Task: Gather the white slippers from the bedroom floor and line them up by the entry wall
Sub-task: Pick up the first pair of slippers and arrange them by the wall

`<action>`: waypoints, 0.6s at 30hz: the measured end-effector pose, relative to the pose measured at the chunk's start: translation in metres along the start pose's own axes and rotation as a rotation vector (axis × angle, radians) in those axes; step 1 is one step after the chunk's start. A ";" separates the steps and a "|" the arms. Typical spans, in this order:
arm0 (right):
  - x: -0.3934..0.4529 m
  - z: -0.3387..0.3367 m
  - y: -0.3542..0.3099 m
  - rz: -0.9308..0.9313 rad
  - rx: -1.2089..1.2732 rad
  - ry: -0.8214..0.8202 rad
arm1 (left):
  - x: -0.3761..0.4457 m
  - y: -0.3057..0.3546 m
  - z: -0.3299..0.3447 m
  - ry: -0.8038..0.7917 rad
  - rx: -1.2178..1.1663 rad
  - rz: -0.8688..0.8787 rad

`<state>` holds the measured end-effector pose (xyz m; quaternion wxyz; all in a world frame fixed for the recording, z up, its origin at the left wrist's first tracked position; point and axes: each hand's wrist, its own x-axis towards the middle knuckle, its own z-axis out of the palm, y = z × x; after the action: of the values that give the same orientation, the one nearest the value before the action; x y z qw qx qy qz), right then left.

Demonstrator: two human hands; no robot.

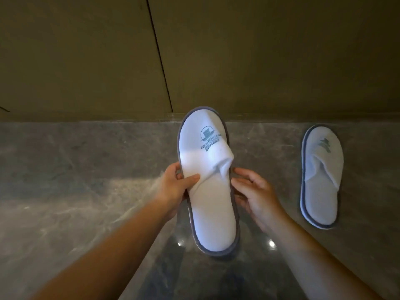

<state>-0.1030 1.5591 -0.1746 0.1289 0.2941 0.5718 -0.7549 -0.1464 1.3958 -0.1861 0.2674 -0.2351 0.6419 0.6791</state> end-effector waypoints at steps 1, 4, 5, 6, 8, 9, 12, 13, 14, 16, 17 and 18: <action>0.001 0.008 0.010 0.012 -0.056 -0.015 | 0.001 -0.003 -0.009 0.044 0.015 -0.015; 0.004 0.034 0.041 0.013 -0.248 0.004 | 0.011 -0.016 -0.037 0.148 0.106 -0.023; 0.006 0.039 0.050 -0.010 -0.324 0.033 | 0.015 -0.020 -0.046 0.178 0.139 -0.014; 0.008 0.042 0.059 -0.054 -0.422 0.064 | 0.020 -0.022 -0.055 0.207 0.173 -0.005; 0.016 0.042 0.072 -0.162 -0.669 0.092 | 0.028 -0.025 -0.069 0.261 0.234 0.011; 0.020 0.040 0.077 -0.203 -0.786 0.085 | 0.032 -0.026 -0.075 0.292 0.274 0.018; 0.030 0.038 0.087 -0.192 -1.127 0.030 | 0.045 -0.026 -0.088 0.355 0.366 0.036; 0.032 0.040 0.091 -0.172 -1.222 0.005 | 0.047 -0.026 -0.092 0.351 0.391 0.046; 0.032 0.042 0.094 -0.153 -1.285 -0.015 | 0.049 -0.027 -0.096 0.340 0.429 0.062; 0.032 0.045 0.099 -0.129 -1.345 -0.026 | 0.047 -0.032 -0.101 0.306 0.587 0.099; 0.031 0.046 0.101 -0.122 -1.360 -0.022 | 0.043 -0.037 -0.101 0.282 0.691 0.108; 0.031 0.047 0.102 -0.118 -1.368 -0.018 | 0.038 -0.044 -0.099 0.255 0.793 0.104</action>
<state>-0.0874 1.4876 -0.2648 0.2491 0.1084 0.9340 -0.2321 -0.1482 1.3006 -0.2507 0.2209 -0.1633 0.8926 0.3574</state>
